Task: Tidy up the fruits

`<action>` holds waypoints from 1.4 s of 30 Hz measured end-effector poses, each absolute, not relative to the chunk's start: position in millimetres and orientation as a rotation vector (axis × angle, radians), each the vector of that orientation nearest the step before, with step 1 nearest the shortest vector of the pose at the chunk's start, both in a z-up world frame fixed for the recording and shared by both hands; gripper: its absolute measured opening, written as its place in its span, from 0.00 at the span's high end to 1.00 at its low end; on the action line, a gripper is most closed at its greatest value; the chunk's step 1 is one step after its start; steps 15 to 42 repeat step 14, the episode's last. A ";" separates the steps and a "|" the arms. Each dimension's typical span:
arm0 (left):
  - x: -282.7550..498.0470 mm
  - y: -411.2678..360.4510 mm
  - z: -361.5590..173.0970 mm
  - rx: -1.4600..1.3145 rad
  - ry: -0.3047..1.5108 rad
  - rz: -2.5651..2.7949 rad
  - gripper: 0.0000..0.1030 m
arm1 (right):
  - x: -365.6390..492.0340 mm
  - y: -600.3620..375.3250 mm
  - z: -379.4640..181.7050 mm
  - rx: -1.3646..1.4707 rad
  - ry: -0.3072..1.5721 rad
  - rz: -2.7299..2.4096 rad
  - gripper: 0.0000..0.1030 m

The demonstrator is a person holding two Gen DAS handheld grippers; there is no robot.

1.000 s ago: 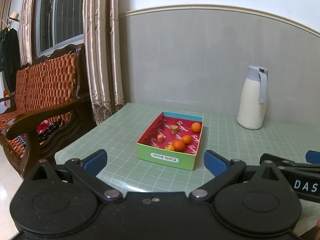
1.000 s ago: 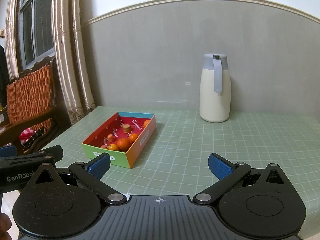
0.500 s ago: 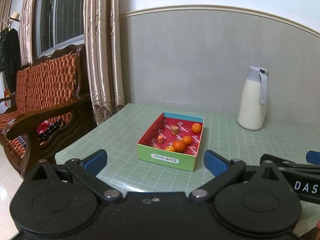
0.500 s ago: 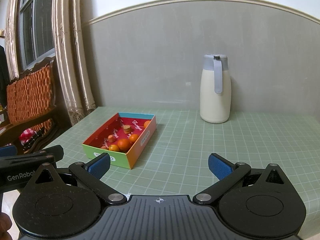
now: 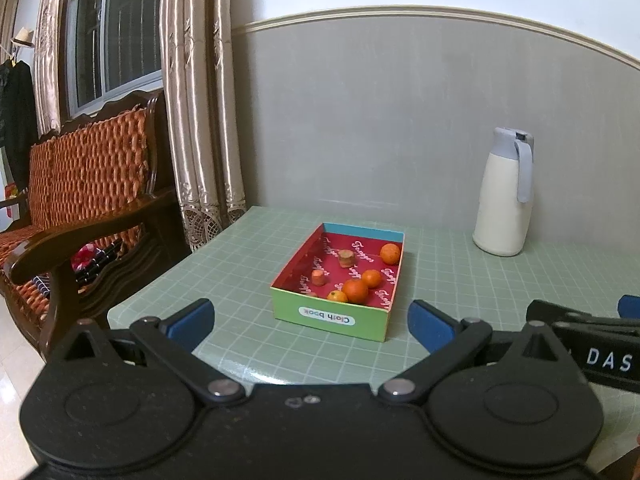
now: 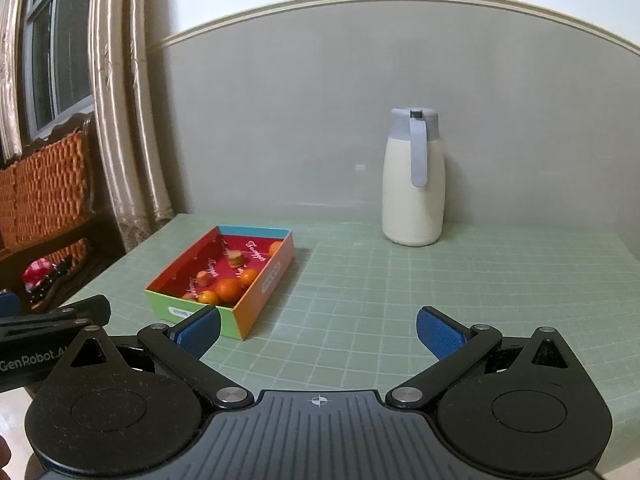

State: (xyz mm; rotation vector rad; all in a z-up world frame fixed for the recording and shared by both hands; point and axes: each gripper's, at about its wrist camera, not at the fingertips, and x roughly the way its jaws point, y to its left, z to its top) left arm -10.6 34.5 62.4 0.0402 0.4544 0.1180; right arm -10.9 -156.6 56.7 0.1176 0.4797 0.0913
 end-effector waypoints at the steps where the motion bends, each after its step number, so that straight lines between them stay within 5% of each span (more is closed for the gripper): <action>1: -10.2 34.3 62.2 0.039 0.456 0.116 0.06 | -10.8 -157.4 56.5 0.118 0.479 0.086 0.00; 12: -15.8 29.9 61.2 0.058 0.406 0.083 0.15 | -11.0 -159.5 55.6 0.115 0.484 0.085 0.00; 42: -14.9 27.7 61.5 0.065 0.408 0.087 0.11 | -11.0 -159.9 55.4 0.118 0.481 0.081 0.00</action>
